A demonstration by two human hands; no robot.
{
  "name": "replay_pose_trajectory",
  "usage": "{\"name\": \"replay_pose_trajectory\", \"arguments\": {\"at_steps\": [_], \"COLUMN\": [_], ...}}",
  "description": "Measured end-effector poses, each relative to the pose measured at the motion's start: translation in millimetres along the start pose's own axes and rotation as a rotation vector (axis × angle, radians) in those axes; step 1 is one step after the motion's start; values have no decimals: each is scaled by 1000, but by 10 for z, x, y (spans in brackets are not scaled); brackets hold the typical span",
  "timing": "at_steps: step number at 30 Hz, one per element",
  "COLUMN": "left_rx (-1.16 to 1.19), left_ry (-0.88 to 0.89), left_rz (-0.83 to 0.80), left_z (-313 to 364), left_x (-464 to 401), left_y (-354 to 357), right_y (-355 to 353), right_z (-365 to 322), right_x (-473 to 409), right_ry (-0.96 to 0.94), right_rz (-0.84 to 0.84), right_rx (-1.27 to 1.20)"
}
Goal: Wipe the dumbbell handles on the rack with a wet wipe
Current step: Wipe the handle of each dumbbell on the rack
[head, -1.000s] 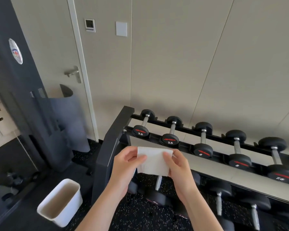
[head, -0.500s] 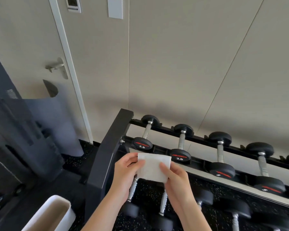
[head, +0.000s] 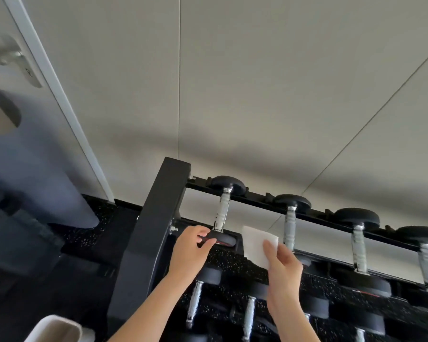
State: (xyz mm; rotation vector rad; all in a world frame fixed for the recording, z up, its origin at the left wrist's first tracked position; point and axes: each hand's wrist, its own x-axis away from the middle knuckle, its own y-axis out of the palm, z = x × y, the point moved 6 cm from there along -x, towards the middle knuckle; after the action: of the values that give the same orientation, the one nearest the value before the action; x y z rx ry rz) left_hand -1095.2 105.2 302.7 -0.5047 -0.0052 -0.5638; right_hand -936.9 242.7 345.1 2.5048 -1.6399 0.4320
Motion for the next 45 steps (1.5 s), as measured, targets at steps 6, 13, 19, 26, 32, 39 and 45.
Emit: {"name": "replay_pose_trajectory", "arguments": {"at_steps": [6, 13, 19, 26, 32, 39, 45], "left_rx": [-437, -379, -151, 12, 30, 49, 52], "left_ry": [218, 258, 197, 106, 99, 111, 131], "left_rz": [-21, 29, 82, 138, 142, 164, 173], "left_z": [-122, -321, -463, -534, -555, -567, -572], "left_x": [-484, -558, -524, -495, -495, -477, -485], "left_y": [298, 434, 424, 478, 490, 516, 514], "right_y": [209, 843, 1338, 1385, 1407, 1445, 1350], "right_z": [120, 312, 527, 649, 636, 536, 588], "right_x": [-793, -1571, -1770, -1670, -1733, -1775, -1555], "right_ry": [-80, -120, -105, -106, -199, -351, -493], "right_rz": [146, 106, 6, -125, -77, -44, -313], "right_rx": [205, 336, 226, 103, 192, 352, 537]}}
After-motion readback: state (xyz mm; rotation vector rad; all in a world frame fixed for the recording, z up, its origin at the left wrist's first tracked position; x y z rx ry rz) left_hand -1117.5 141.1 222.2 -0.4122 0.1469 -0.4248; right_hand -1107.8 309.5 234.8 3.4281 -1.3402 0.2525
